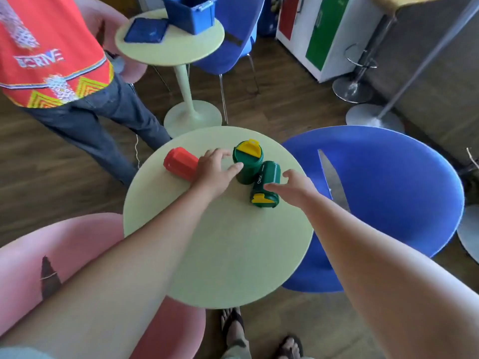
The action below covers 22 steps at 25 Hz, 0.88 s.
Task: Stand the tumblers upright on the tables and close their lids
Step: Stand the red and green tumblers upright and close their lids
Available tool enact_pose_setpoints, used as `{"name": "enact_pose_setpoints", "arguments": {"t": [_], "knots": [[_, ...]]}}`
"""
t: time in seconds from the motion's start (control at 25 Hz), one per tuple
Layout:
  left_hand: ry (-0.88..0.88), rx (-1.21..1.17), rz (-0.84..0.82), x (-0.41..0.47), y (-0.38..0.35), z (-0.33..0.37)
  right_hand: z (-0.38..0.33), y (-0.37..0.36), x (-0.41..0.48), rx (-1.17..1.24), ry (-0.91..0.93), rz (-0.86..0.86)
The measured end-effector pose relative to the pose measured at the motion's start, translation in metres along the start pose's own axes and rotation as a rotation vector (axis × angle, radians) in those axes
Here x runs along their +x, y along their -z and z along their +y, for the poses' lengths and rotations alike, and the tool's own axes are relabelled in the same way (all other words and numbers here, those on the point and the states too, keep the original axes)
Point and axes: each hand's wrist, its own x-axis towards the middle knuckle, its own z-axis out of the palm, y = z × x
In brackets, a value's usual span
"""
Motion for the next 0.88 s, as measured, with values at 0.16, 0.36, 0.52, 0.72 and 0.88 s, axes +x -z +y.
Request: {"name": "enact_pose_setpoints", "arguments": {"t": [0.16,0.36,0.52,0.72,0.88], "knots": [[-0.064,0.151,-0.008,0.048,-0.005,0.019,-0.008,-0.021,0.017,0.039,-0.072,-0.041],[-0.089,0.175,-0.115,0.073,-0.026,0.012,-0.004,-0.037,0.029,0.142,-0.144,-0.055],[-0.066,0.141,-0.117,0.072,-0.035,0.006,-0.001,-0.030,0.032,0.235,-0.180,-0.111],[-0.064,0.126,-0.110,0.074,-0.033,0.008,-0.008,0.012,0.042,0.549,-0.399,-0.265],[-0.078,0.127,-0.117,0.076,-0.034,0.004,-0.009,0.037,0.049,0.598,-0.557,-0.464]]}}
